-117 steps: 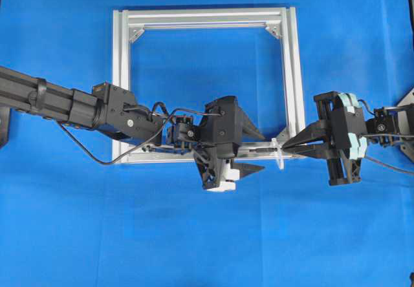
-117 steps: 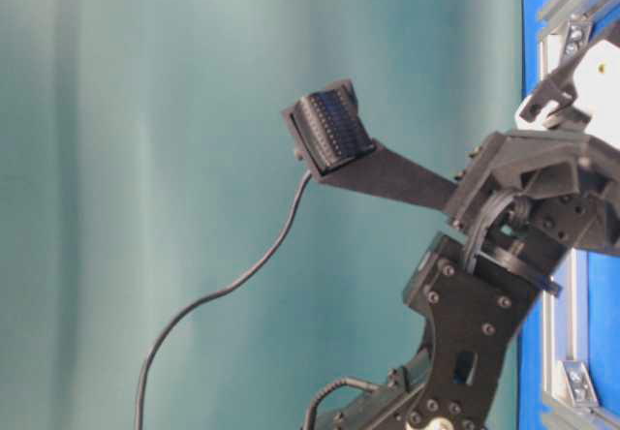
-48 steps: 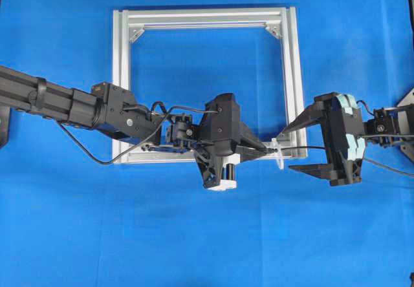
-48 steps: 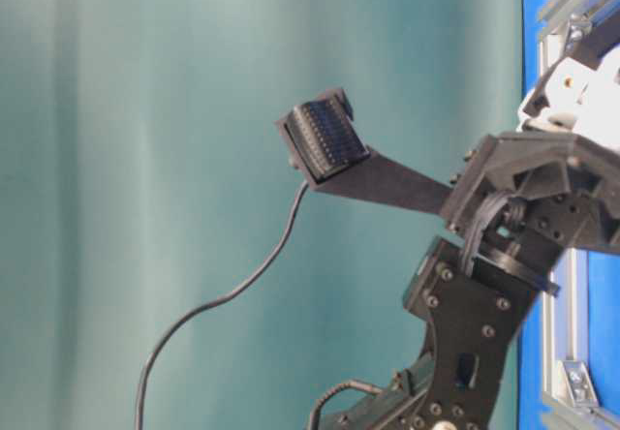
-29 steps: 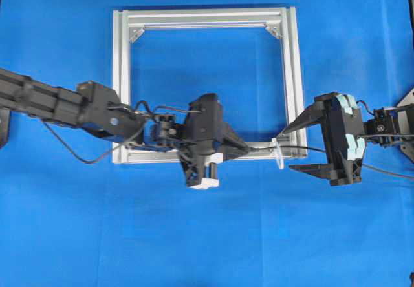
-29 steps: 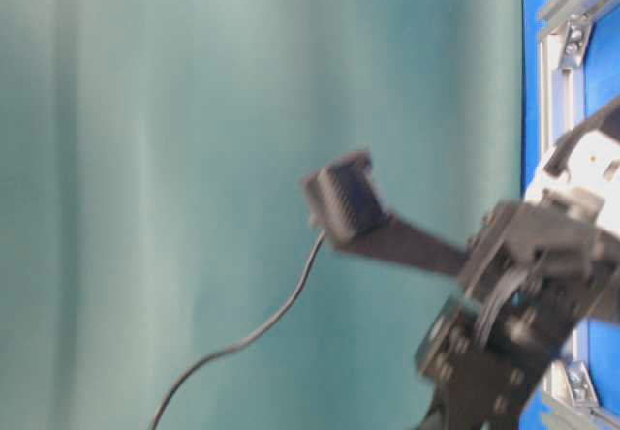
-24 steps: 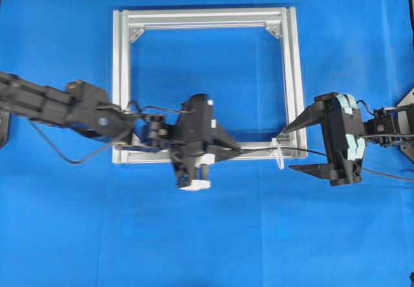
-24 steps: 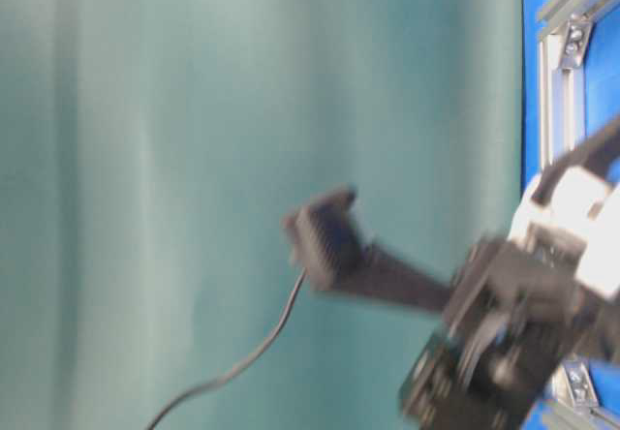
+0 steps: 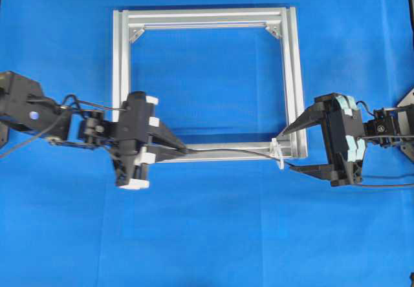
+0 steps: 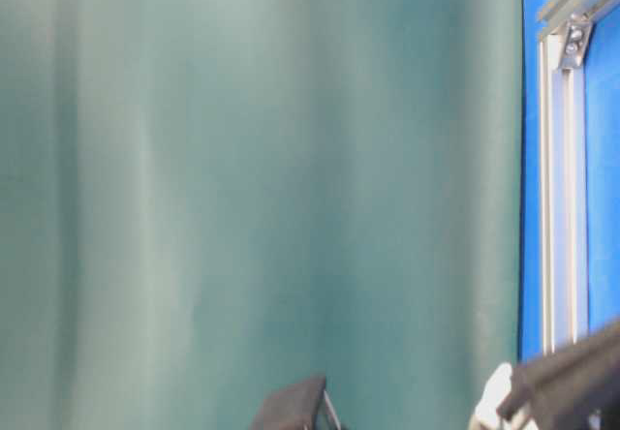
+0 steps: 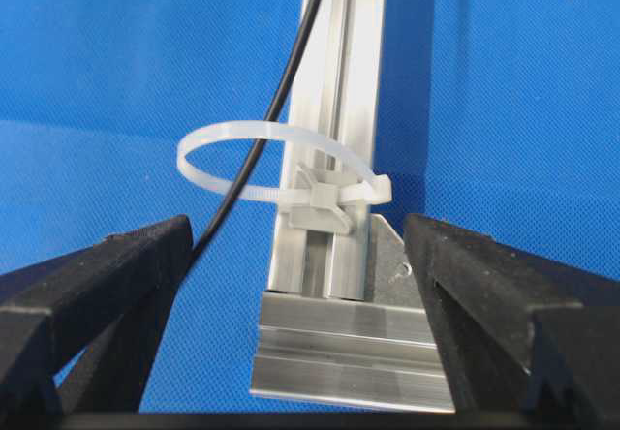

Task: Insert the wire through the string loop located on the right side.
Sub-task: 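Open the right gripper and pull the cable leftward with the left gripper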

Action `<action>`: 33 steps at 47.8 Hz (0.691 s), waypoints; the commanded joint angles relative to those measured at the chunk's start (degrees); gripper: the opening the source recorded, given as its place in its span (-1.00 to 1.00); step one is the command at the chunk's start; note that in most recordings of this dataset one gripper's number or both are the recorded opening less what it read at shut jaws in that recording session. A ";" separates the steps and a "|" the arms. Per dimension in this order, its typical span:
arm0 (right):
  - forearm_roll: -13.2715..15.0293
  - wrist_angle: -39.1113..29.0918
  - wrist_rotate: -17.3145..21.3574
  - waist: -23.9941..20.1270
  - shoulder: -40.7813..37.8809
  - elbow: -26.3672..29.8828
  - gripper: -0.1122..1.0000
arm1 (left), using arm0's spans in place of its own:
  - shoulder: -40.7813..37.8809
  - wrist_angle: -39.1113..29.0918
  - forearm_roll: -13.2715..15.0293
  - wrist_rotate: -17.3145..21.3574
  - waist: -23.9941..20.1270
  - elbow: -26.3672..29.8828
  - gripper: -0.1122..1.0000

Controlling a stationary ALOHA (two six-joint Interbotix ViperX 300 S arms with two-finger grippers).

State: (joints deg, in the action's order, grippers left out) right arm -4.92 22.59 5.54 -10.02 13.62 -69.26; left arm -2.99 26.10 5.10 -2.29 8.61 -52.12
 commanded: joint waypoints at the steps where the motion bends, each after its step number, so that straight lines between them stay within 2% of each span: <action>1: 0.09 0.18 -0.09 -0.18 0.79 0.53 0.92 | 3.52 0.44 0.00 -0.09 0.35 -2.55 -0.65; 21: 0.09 0.18 -0.09 -0.35 0.79 0.70 0.92 | 16.79 -0.09 0.00 -0.26 4.66 -16.44 -0.65; 33: 0.09 0.18 -0.09 -0.35 0.79 0.70 0.92 | 22.50 -2.20 0.00 -0.26 5.27 -21.62 -0.65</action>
State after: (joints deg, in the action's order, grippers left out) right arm -4.92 22.50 5.54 -10.28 13.62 -69.26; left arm 17.67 23.99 5.01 -2.55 13.54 -73.13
